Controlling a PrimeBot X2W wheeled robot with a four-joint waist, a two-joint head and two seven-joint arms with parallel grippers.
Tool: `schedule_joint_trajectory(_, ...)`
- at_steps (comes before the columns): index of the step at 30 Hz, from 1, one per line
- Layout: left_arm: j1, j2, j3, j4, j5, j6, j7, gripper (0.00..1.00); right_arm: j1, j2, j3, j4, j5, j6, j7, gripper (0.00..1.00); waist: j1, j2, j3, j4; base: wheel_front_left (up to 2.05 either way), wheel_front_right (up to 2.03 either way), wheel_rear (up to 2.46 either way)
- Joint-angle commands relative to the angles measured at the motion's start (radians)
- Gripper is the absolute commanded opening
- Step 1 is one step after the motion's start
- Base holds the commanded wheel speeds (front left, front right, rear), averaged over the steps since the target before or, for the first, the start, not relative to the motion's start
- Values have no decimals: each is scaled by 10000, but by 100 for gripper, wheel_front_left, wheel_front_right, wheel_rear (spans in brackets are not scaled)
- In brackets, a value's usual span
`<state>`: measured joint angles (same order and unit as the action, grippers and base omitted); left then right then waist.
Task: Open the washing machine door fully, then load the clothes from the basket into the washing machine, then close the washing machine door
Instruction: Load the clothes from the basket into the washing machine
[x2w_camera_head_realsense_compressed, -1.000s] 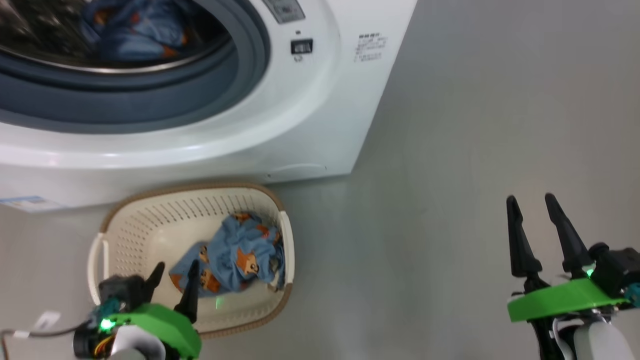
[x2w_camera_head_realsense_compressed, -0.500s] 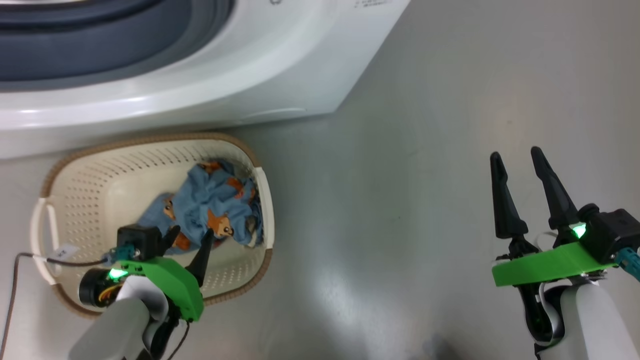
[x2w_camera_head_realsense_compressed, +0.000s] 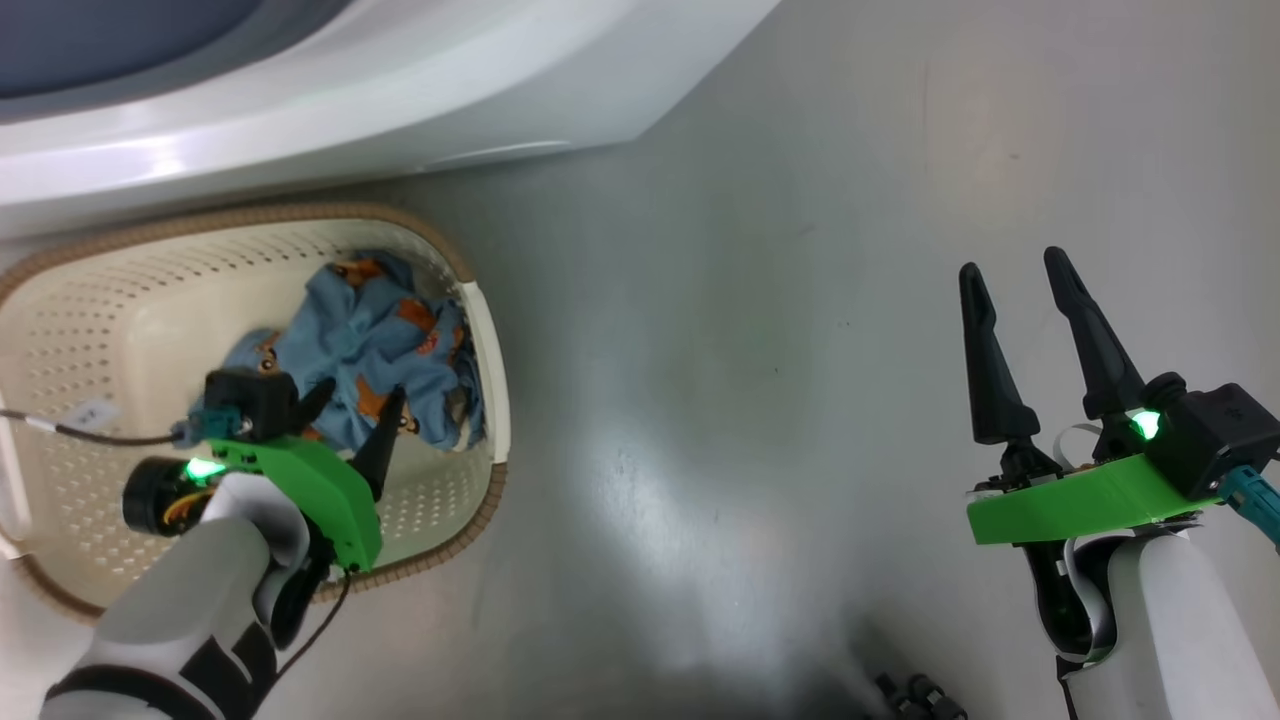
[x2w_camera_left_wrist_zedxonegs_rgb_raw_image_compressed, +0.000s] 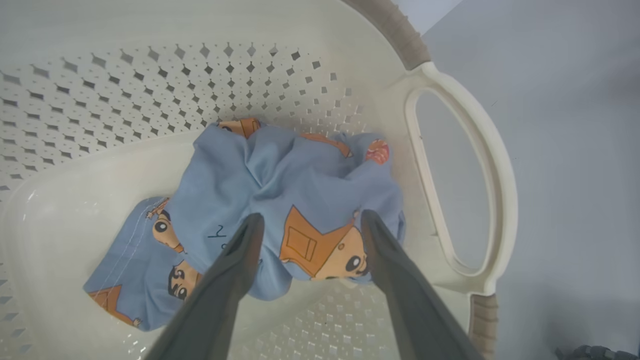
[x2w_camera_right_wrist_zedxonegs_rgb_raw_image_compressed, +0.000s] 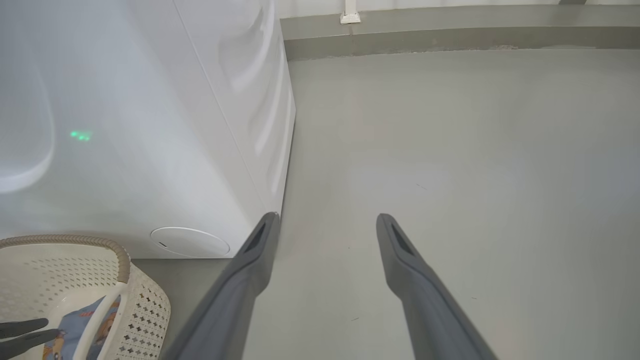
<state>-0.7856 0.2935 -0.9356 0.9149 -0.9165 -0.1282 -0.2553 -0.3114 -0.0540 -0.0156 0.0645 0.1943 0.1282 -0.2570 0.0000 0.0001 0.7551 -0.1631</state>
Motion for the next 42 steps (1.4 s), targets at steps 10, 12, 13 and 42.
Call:
schedule_joint_trajectory(10, -790, 632, -1147, -112, -1169, -25, -65, 100, 58, 34, 263, -425, -18, 25, -48, 100, 0, -1, 689, -349, 0, 0, 0)
schedule_joint_trajectory(12, -912, 692, -1438, -98, -1421, -25, -65, 100, 56, 35, 281, -458, 0, 25, -48, 100, 0, -1, 767, -384, 0, 0, 0)
schedule_joint_trajectory(13, -956, 709, -1606, -68, -1566, -25, -65, 100, 63, 35, 287, -475, 7, 25, -48, 100, 0, -1, 781, -394, 0, 0, 0)
schedule_joint_trajectory(42, -88, 713, 902, -380, -1882, -25, -63, 0, 136, -8, 174, -85, -97, 25, -48, 100, 0, -1, -1229, 647, 0, 0, 0)
